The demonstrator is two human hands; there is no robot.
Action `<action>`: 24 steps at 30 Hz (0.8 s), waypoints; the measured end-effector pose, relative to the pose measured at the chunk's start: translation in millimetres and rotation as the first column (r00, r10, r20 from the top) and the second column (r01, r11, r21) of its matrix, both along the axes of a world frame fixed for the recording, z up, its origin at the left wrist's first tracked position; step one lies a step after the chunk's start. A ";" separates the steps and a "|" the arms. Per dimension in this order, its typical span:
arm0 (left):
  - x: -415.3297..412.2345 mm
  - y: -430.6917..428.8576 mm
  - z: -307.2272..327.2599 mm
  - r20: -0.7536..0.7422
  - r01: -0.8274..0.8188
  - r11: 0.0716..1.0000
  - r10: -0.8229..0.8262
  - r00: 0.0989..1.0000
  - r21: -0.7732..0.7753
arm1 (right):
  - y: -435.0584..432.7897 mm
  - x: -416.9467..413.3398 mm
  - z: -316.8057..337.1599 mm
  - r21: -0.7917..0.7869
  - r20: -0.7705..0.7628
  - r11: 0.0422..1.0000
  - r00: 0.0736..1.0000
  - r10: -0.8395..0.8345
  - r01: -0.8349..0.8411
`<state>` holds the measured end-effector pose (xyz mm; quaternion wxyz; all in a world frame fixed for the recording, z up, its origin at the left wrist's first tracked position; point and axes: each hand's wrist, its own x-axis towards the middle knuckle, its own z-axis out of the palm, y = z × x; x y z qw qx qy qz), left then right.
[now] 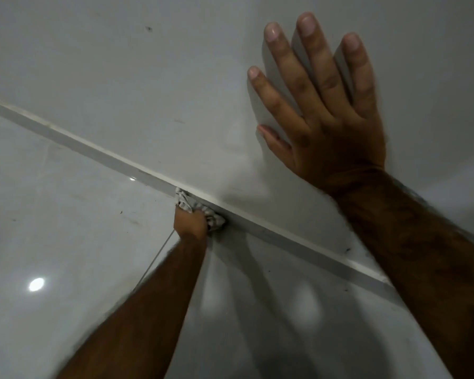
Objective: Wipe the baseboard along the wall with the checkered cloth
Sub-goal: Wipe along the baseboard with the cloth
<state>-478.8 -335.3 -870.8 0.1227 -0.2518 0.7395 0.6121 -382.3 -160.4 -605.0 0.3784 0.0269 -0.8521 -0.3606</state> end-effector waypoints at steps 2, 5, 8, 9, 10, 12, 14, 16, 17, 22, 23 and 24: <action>10.8 8.7 -17.1 0.093 0.070 0.997 -0.071 0.993 0.019 | 0.4 -0.3 2.5 0.003 -0.003 1.000 1.000 0.003 -0.003; 63.4 41.2 -38.5 0.120 0.326 0.938 -0.339 0.933 0.115 | -1.0 -1.6 -0.6 -0.019 -0.004 1.000 1.000 0.023 -0.023; 109.0 57.1 6.3 0.052 0.393 0.883 -0.419 0.906 0.258 | 1.3 -1.4 -1.4 -0.010 -0.022 1.000 1.000 0.023 -0.023; 106.7 56.6 9.6 0.027 0.365 0.891 -0.385 0.922 0.270 | 2.3 -0.6 -0.9 -0.005 -0.020 1.000 1.000 0.022 -0.022; 95.2 51.2 10.6 0.016 0.311 0.909 -0.328 0.945 0.277 | 2.4 -0.2 -1.0 -0.008 -0.017 1.000 1.000 0.024 -0.024; 54.2 32.1 -5.3 0.001 0.113 0.933 -0.120 0.993 0.342 | 1.1 -0.4 -1.6 -0.013 -0.007 0.999 0.999 0.032 -0.032; 15.3 16.5 -22.8 -0.008 -0.052 0.930 0.059 0.998 0.363 | 0.2 0.5 -0.7 -0.019 -0.009 0.999 0.999 0.048 -0.048; -5.7 15.3 -56.8 -0.020 -0.105 0.918 0.122 0.992 0.382 | 3.7 4.8 2.9 -0.027 -0.011 0.997 0.998 0.067 -0.068; -2.5 20.9 -61.3 -0.025 -0.085 0.913 0.103 0.994 0.398 | 6.8 9.2 4.2 -0.030 0.000 0.997 0.997 0.071 -0.071; 95.1 96.7 -60.5 0.108 0.070 0.876 -0.138 0.985 0.478 | 26.4 37.1 2.2 0.024 0.054 0.999 0.998 0.023 -0.024; 119.5 113.6 -56.8 0.159 0.082 0.843 -0.195 0.968 0.531 | 30.0 41.7 1.0 0.036 0.051 0.999 0.999 0.015 -0.017; 141.4 127.7 -56.0 0.179 0.109 0.815 -0.252 0.951 0.570 | 33.4 46.0 -0.2 0.046 0.050 0.999 0.999 0.011 -0.013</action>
